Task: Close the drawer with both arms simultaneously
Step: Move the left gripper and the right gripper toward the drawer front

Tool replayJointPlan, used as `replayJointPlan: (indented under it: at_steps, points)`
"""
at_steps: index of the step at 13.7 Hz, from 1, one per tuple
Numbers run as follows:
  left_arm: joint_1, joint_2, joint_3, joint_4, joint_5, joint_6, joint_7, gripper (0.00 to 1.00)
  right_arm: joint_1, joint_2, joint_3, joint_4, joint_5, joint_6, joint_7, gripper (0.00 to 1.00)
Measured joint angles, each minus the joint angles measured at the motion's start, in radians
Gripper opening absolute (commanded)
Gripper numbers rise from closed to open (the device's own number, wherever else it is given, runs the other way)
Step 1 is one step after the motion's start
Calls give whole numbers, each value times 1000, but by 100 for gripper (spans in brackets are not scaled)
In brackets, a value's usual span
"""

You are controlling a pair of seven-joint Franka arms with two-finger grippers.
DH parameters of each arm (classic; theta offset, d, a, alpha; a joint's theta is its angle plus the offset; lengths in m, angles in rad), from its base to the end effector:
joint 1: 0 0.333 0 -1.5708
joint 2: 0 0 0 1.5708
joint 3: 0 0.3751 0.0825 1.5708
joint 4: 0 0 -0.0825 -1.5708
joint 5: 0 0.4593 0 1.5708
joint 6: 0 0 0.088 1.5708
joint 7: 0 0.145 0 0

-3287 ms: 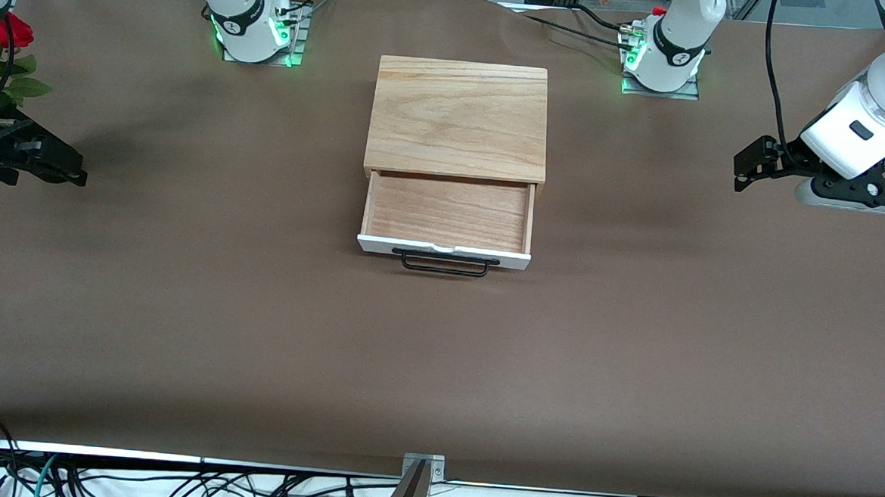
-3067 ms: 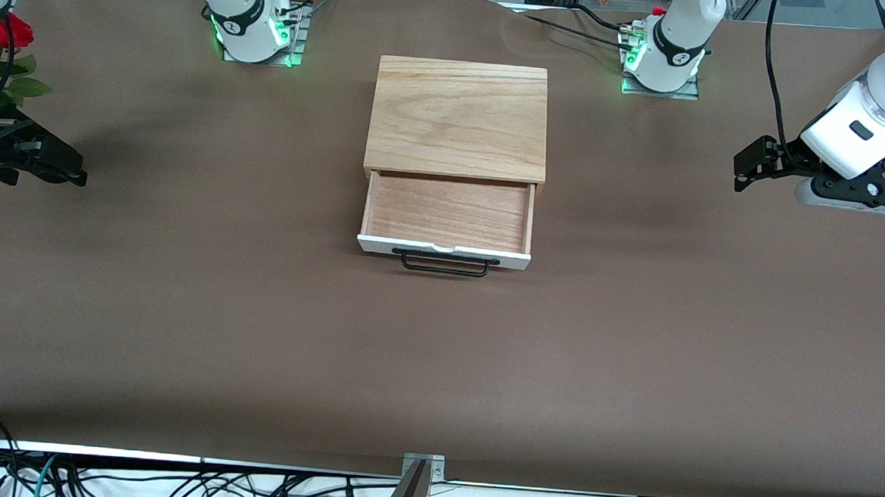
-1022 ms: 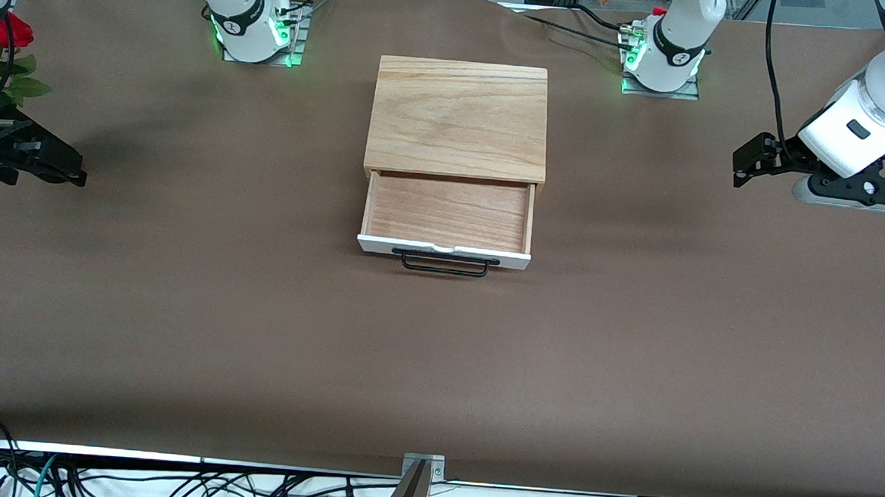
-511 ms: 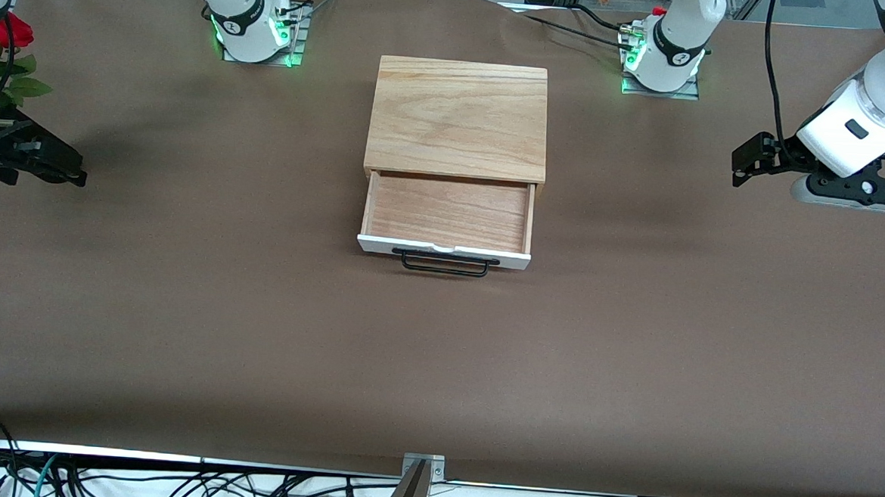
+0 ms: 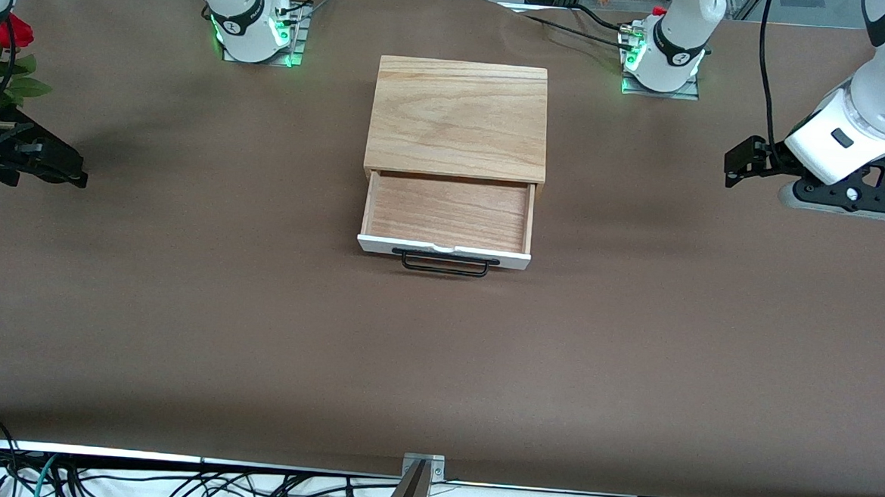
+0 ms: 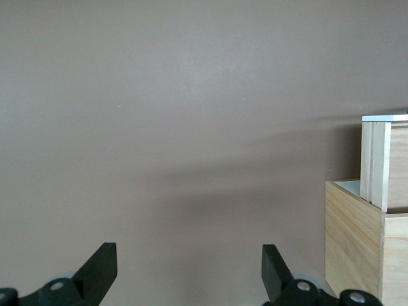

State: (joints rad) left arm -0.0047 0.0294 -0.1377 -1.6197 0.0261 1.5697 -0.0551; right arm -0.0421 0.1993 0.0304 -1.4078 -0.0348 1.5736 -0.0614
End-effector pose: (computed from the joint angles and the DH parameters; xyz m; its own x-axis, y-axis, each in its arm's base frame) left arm 0.6283 -0.0851 0.6005 0.9932 -0.0870 -0.0777 -0.0893 -0.9957 -0.0263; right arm 0.7001 -0.0153 0.6024 0.9982 0.0494 -0.0351 0.0503 -0.9984 0.0266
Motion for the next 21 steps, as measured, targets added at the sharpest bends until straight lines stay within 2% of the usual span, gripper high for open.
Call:
replayJointPlan:
  at_steps: [3, 5, 8, 11, 13, 16, 18, 21]
  points:
    - [0, 4, -1, 0, 0, 0, 0, 100, 0, 19, 1, 0, 22, 16, 0, 100]
    - [-2, 6, -3, 0, -5, 0, 0, 100, 1, 39, 4, 0, 85, 24, 1, 100]
    - [-4, 25, -9, 0, -110, 1, 0, 100, 15, 79, 11, -1, 142, 69, 1, 100]
    - [-30, 79, -14, 18, -148, 6, 2, 100, 88, 137, 18, -3, 146, 151, 1, 100]
    - [-72, 155, -20, 67, -149, 32, 2, 100, 154, 178, 20, -4, 146, 226, 5, 100]
    - [-136, 303, -24, 150, -175, 166, 0, 100, 242, 236, 22, -5, 146, 333, 10, 100]
    - [-146, 381, -25, 169, -260, 282, 1, 100, 291, 276, 23, -5, 158, 407, 12, 100]
    - [-161, 466, -32, 177, -372, 432, 3, 100, 346, 335, 22, -6, 253, 501, 13, 100]
